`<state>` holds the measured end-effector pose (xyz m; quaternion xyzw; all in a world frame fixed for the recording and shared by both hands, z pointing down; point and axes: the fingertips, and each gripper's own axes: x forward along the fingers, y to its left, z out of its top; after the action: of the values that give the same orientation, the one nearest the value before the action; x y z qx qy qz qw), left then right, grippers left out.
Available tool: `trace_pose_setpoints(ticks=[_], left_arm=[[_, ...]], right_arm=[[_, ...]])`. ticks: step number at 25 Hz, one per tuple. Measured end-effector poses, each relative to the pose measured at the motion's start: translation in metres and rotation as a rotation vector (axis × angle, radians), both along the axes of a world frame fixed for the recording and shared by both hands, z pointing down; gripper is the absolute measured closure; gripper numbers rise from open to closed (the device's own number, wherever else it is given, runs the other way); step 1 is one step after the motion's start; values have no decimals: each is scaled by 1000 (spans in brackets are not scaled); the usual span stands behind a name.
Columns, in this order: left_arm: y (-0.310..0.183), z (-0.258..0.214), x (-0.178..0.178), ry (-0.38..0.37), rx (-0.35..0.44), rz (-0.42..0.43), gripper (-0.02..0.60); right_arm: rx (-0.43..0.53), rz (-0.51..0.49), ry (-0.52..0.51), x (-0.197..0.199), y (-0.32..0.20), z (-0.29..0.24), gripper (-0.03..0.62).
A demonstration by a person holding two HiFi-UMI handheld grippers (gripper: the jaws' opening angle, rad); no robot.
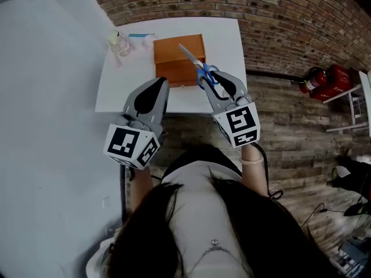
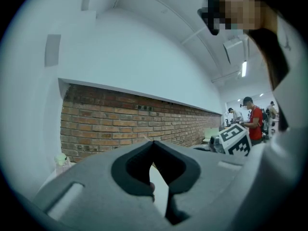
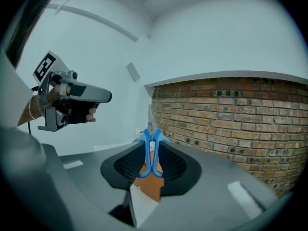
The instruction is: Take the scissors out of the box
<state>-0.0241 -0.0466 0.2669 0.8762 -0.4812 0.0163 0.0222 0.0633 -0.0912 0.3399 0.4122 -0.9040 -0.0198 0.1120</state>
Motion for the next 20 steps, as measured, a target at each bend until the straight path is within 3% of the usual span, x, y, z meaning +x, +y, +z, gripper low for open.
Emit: trace_pose_setpoints(ticks=[20], left_arm=[[6,1,-10,5,-20,108,581]], right_arm=[[50,86,-31,-3,34,-28,494]])
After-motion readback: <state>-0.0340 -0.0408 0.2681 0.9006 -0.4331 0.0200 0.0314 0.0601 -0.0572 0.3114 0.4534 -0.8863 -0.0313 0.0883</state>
